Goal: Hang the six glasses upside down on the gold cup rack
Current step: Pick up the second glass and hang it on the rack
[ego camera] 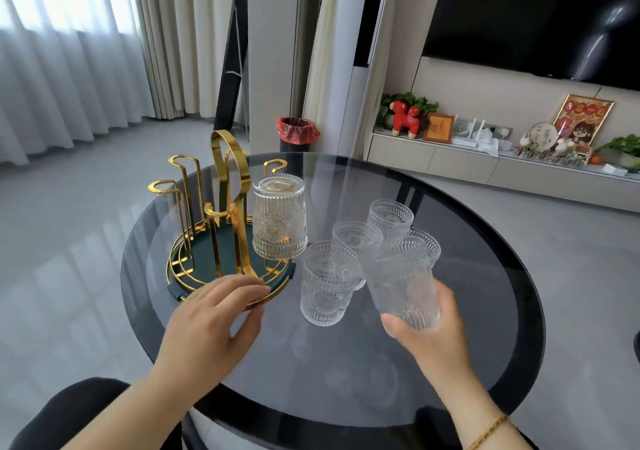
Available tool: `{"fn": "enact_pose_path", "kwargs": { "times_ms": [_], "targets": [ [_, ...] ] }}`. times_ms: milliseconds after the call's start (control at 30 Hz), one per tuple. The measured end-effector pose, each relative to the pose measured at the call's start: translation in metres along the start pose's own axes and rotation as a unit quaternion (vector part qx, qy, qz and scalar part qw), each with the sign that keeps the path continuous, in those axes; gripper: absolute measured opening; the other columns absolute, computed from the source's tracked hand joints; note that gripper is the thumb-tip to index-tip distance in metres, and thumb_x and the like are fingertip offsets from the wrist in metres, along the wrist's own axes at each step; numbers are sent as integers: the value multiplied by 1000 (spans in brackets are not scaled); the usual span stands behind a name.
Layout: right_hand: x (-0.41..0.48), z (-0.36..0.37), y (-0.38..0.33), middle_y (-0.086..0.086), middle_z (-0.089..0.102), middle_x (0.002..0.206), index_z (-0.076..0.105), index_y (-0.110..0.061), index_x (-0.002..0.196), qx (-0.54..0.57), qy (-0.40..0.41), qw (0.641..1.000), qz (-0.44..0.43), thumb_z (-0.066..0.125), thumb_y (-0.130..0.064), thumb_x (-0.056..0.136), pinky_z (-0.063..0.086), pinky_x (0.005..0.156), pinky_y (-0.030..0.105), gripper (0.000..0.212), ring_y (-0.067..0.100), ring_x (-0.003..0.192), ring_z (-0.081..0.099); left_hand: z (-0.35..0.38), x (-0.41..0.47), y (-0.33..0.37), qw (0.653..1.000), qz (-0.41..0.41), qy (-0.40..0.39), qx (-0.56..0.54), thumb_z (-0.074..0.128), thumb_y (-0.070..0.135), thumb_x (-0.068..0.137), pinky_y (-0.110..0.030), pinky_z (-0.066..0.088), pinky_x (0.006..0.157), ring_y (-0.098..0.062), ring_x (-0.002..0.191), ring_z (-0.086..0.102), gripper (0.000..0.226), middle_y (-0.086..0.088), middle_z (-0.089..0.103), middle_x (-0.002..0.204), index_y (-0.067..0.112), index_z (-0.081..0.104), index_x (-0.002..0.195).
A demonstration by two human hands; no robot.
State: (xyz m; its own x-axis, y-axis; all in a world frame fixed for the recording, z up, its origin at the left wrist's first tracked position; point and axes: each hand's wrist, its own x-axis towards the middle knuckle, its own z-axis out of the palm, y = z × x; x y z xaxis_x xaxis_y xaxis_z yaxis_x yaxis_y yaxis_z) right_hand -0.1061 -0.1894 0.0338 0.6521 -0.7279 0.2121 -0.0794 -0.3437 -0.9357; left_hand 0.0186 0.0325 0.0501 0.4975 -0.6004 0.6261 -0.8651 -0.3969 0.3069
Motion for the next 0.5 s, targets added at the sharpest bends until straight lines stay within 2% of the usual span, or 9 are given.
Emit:
{"fn": "enact_pose_path", "kwargs": {
  "times_ms": [67,133,200,267,367,433,500],
  "targets": [
    [9,-7,-18,-22,52,103,43,-45,92,-11,-25,999,-19,80,-23,51,39,73,16,59,-3,94,52,-11,13,0,997,17,69,0,24,41,95,-29,50,77,-19,95,60,52,-10,71,93,10,65,91],
    [21,-11,-39,-22,52,99,44,-45,88,-4,-46,998,-34,78,-24,50,41,62,10,55,-10,86,54,-18,26,1,994,12,105,21,29,40,93,-37,42,91,-20,109,48,42,-14,67,106,11,59,103],
    [37,-16,-60,-17,51,96,41,-41,84,4,-47,998,-42,80,-19,53,40,59,13,54,-5,83,54,-19,40,-1,993,-4,105,62,40,35,87,-42,31,101,-27,120,43,42,-18,60,120,6,56,114],
    [54,-21,-79,-14,49,93,39,-35,83,0,-40,998,-46,79,-19,58,37,61,19,49,-1,81,50,-18,53,-5,992,-17,77,101,56,28,80,-46,24,105,-35,123,42,47,-21,54,127,3,52,120],
    [76,-23,-105,-20,42,90,37,-28,95,-22,-45,997,-55,75,-23,60,43,71,26,52,1,82,48,-16,67,-11,987,-32,33,152,76,22,72,-53,22,101,-40,121,43,63,-22,52,129,0,48,123],
    [89,-20,-122,-13,46,99,35,-25,102,-21,-52,997,-49,75,-26,61,47,74,32,57,7,88,53,-14,68,-16,981,-30,27,191,73,23,74,-62,25,93,-41,117,48,57,-23,53,127,-3,51,120],
    [102,-16,-135,-2,46,116,37,-24,107,-25,-56,997,-43,74,-30,61,48,80,35,60,18,101,53,-12,67,-18,975,-26,25,218,59,26,74,-65,33,88,-41,115,50,53,-23,54,126,-4,54,117]
  ]
}}
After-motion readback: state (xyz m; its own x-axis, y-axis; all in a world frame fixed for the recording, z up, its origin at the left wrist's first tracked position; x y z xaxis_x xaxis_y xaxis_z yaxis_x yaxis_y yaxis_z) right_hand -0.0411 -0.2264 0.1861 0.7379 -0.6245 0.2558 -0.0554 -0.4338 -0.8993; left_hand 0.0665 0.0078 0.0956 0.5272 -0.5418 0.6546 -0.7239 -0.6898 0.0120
